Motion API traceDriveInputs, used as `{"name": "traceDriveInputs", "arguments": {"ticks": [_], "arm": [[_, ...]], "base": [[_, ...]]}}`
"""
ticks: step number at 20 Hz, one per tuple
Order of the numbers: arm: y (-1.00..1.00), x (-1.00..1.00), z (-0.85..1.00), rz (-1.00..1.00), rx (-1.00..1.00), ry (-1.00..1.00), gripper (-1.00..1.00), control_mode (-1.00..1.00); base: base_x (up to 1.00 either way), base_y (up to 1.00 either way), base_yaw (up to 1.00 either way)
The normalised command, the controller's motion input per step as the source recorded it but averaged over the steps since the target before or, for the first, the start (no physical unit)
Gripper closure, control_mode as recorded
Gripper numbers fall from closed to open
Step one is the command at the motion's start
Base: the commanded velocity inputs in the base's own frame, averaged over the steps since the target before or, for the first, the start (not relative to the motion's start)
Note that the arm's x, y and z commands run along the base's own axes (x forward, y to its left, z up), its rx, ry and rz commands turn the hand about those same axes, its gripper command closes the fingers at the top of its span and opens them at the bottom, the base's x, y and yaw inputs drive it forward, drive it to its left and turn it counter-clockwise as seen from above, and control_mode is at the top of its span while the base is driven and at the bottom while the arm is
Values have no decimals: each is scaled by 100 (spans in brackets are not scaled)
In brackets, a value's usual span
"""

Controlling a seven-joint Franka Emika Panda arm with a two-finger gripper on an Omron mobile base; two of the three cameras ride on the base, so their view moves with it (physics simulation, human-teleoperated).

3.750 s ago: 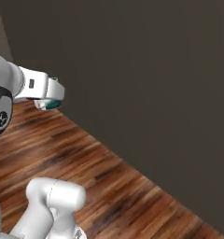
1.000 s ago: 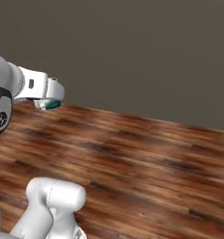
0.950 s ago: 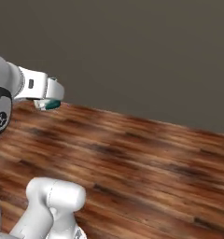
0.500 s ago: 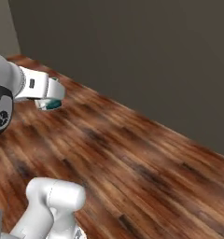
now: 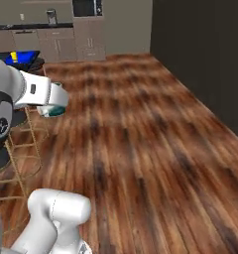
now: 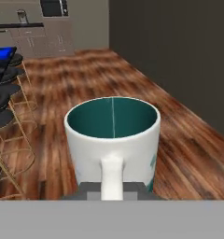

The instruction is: There is a tray on the dining counter. Grab the cup, mug, and pitcher and place them on the tray. The pitcher may be placed next to the tray if it cannot fit the tray.

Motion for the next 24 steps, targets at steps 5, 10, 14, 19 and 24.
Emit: {"name": "traceDriveInputs", "arguments": {"ticks": [5, 10, 14, 19, 24], "arm": [[0, 0, 0, 0, 0, 0, 100, 100], [0, 0, 0, 0, 0, 0, 100, 100], [0, 0, 0, 0, 0, 0, 100, 100], [0, 0, 0, 0, 0, 0, 100, 100], [0, 0, 0, 0, 0, 0, 100, 100]], "base": [[48, 0, 89], [94, -17, 39], [86, -54, 0], [96, -63, 0], [98, -61, 0]]}}
